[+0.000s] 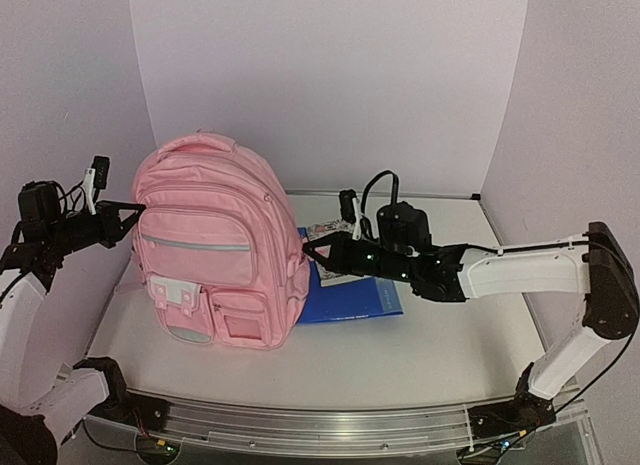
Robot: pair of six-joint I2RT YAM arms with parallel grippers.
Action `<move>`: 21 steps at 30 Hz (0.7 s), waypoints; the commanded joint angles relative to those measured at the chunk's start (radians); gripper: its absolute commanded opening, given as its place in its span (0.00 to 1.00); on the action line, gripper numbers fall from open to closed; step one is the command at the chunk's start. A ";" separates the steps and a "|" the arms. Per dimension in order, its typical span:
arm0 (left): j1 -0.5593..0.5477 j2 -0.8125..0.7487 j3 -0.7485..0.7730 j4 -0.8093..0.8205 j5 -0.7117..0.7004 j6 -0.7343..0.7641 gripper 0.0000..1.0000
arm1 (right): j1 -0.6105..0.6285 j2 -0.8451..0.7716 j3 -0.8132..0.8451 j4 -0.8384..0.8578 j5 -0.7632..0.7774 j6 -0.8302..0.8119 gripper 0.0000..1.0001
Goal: Pack the student bag
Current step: Unzip the student bag at the center of the board.
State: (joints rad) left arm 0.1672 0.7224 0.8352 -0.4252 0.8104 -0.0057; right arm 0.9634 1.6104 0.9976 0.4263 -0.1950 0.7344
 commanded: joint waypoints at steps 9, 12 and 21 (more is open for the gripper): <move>-0.050 0.043 -0.008 0.061 0.068 -0.042 0.00 | -0.001 -0.076 0.281 -0.155 -0.036 -0.117 0.00; -0.076 0.065 0.002 0.062 0.057 -0.042 0.00 | 0.016 -0.057 0.363 -0.191 -0.015 -0.150 0.00; -0.160 0.160 0.075 0.060 0.038 -0.027 0.00 | 0.084 0.046 0.583 -0.259 0.045 -0.218 0.00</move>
State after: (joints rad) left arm 0.0459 0.8417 0.8583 -0.3435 0.8419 -0.0281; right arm 1.0198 1.6212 1.4505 0.1320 -0.1816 0.5729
